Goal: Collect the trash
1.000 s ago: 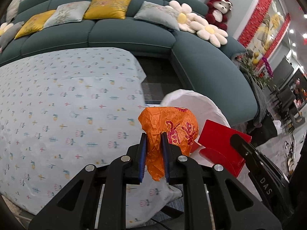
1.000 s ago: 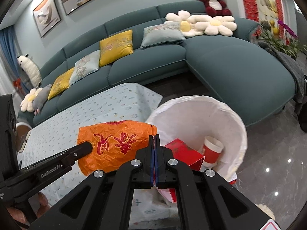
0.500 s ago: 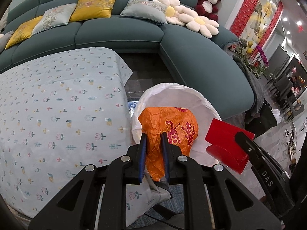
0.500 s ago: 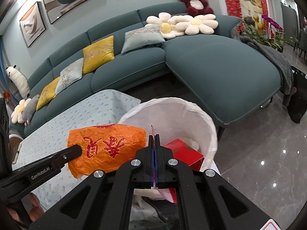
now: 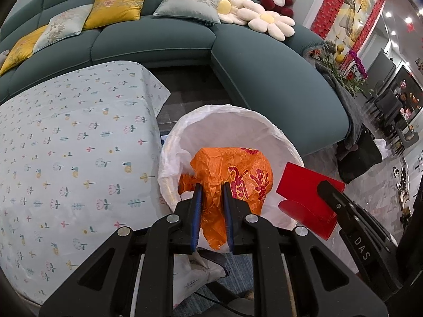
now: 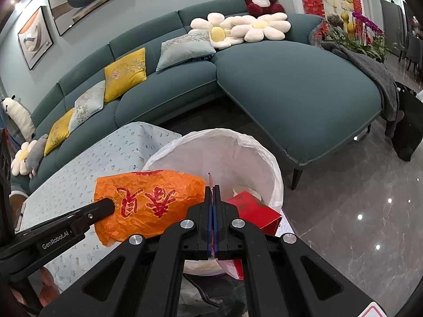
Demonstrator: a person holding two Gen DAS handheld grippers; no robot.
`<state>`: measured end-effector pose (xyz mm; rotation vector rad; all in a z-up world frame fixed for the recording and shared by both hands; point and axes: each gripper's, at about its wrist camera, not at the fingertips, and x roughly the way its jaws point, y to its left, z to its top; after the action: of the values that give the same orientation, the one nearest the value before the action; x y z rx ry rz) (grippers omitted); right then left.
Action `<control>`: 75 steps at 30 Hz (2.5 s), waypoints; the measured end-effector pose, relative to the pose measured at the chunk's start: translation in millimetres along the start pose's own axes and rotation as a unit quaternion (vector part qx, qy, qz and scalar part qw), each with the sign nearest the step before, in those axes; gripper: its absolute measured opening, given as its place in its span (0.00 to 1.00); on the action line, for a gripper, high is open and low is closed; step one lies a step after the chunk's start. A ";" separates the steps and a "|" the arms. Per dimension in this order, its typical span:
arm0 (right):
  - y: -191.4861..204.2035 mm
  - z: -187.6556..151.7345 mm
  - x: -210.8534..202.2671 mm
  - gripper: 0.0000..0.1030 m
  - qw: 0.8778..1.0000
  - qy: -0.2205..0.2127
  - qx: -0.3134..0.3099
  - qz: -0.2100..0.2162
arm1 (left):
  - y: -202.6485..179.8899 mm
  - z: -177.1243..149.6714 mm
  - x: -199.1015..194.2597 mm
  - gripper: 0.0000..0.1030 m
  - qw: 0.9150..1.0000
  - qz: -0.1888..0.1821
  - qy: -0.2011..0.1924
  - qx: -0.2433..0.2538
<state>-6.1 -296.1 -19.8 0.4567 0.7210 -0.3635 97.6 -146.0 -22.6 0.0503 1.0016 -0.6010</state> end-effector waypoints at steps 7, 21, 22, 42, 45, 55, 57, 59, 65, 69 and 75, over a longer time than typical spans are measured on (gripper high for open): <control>-3.6 -1.3 4.0 0.01 1.000 0.004 0.009 0.004 | -5.4 -1.0 8.9 0.15 1.000 0.001 0.007 0.002; -8.5 -0.4 15.7 0.01 1.000 0.014 0.021 0.013 | -8.6 2.1 24.6 0.24 1.000 0.012 0.006 -0.004; -8.1 0.5 16.8 0.01 1.000 0.014 0.020 0.015 | -9.1 1.9 25.1 0.24 1.000 0.012 0.006 -0.005; 6.6 2.1 32.5 0.09 1.000 0.020 -0.011 0.013 | 3.6 -2.7 26.5 0.40 0.999 0.032 0.005 -0.020; 7.4 2.3 32.6 0.21 1.000 0.020 -0.014 0.007 | 4.1 -2.7 25.8 0.41 0.999 0.034 0.004 -0.021; 19.3 -1.3 28.6 0.42 0.999 0.015 -0.045 -0.003 | 8.0 -7.3 16.2 0.44 0.999 0.041 -0.003 -0.024; 21.6 -1.7 27.4 0.44 0.999 0.012 -0.051 -0.005 | 11.4 -9.1 12.1 0.48 0.999 0.046 -0.007 -0.027; 23.5 -3.1 26.3 0.48 0.998 0.011 -0.054 -0.006 | 14.7 -10.4 7.7 0.51 0.998 0.051 -0.011 -0.031; 24.2 -4.2 19.2 0.70 0.999 0.001 -0.051 -0.008 | 23.5 -15.9 -4.2 0.54 0.997 0.067 -0.023 -0.030; 29.1 -6.9 16.0 0.80 0.998 -0.003 -0.064 -0.007 | 29.1 -20.6 -10.4 0.56 0.996 0.079 -0.030 -0.031; 40.4 -13.4 12.9 0.81 0.996 0.006 -0.089 -0.001 | 37.5 -28.4 -17.2 0.56 0.995 0.092 -0.035 -0.029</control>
<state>14.4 -257.2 -26.6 0.2909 0.7583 -0.2954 87.5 -98.1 -33.1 0.0688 0.9349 -0.4016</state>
